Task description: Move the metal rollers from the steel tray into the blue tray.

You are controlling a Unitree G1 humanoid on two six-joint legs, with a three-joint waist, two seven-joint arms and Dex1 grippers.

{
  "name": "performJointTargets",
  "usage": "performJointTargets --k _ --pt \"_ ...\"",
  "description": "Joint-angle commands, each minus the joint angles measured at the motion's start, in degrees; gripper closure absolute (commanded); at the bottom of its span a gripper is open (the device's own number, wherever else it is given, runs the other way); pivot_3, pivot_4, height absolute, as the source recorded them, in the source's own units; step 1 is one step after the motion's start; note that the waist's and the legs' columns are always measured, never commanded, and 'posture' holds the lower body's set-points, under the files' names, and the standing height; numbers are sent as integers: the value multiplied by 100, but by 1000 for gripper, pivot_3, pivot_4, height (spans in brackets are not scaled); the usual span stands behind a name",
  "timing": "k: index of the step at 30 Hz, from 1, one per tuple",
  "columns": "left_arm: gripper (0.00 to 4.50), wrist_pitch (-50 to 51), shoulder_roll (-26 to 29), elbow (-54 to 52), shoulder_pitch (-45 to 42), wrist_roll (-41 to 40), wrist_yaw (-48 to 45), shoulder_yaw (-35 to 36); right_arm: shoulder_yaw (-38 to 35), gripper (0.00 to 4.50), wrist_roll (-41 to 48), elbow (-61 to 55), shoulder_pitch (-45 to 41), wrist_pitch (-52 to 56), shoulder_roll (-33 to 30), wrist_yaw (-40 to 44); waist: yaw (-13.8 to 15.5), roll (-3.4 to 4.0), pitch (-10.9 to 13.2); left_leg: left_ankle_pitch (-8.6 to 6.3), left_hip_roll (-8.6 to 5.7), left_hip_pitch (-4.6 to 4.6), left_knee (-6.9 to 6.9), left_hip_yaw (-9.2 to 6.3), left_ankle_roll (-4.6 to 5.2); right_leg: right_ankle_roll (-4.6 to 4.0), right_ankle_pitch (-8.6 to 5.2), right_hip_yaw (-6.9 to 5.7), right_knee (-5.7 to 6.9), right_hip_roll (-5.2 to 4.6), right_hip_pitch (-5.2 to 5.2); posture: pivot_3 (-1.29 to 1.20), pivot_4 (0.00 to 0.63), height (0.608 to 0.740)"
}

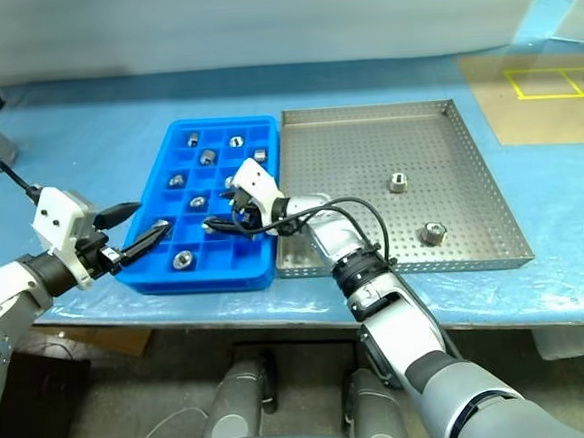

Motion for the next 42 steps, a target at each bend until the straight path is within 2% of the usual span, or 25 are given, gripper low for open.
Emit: performJointTargets --k 1,5,12,17,20,23,26,29,35,38,42 --pt "1070 -166 -2 21 -242 0 -48 -151 -229 693 54 -120 -97 32 -69 -194 -6 -1 -1 0 2 0 0 0 0 0 0 0 0 2 0 239 150 740" --pt "1070 -276 -99 288 -660 48 -133 -572 -471 693 108 -381 -99 102 -381 -318 -10 -2 -1 2 -1 0 5 1 -2 0 0 0 2 0 4 176 150 740" --pt "1070 -753 -435 1355 -1644 353 -445 -1375 -1116 693 203 -1298 232 605 -1466 -599 -75 -6 -4 20 -1 9 11 3 -31 4 3 5 9 3 12 19 150 740" --pt "1070 -1092 -485 1899 -2034 552 -702 -1569 -1219 693 393 -2299 803 1163 -1756 -665 -294 -9 -5 19 -1 7 12 4 -27 5 4 6 4 6 12 -44 150 740" --pt "1070 -1351 -389 2346 -2293 757 -694 -1441 -1220 693 540 -2881 1099 1514 -1753 -703 -453 -9 -4 19 6 7 11 5 -27 4 4 5 5 13 10 -40 150 740" --pt "1070 -1588 23 2836 -2481 840 -785 -977 -1062 693 526 -3052 1248 1632 -1778 -646 -553 -9 -5 21 16 13 12 4 -30 0 4 5 8 23 10 -28 150 740" --pt "1070 -1580 542 2885 -2414 736 -1009 -558 -1022 693 524 -2826 1071 1494 -1681 -626 -616 -10 -4 23 23 16 12 4 -33 -3 4 5 9 28 11 14 150 740" --pt "1070 -1384 878 2633 -2144 598 -1100 -168 -949 693 564 -2444 762 1283 -1320 -634 -614 -9 -4 21 20 15 12 4 -31 -7 2 5 7 25 11 57 150 740" --pt "1070 -893 896 1687 -1412 415 -845 249 -755 693 463 -1706 347 763 -767 -536 -455 -11 -3 17 23 12 8 3 -25 -16 -4 -4 6 21 10 156 150 740" --pt "1070 -616 859 1159 -1101 278 -672 415 -798 693 485 -1256 126 486 -692 -484 -299 -12 -3 17 21 9 12 4 -25 -16 -4 -7 6 17 12 184 150 740" --pt "1070 -435 832 970 -1074 160 -527 436 -834 693 480 -857 -64 220 -701 -427 -169 -12 -3 14 19 13 12 3 -21 -16 -4 -10 10 12 17 181 150 740"
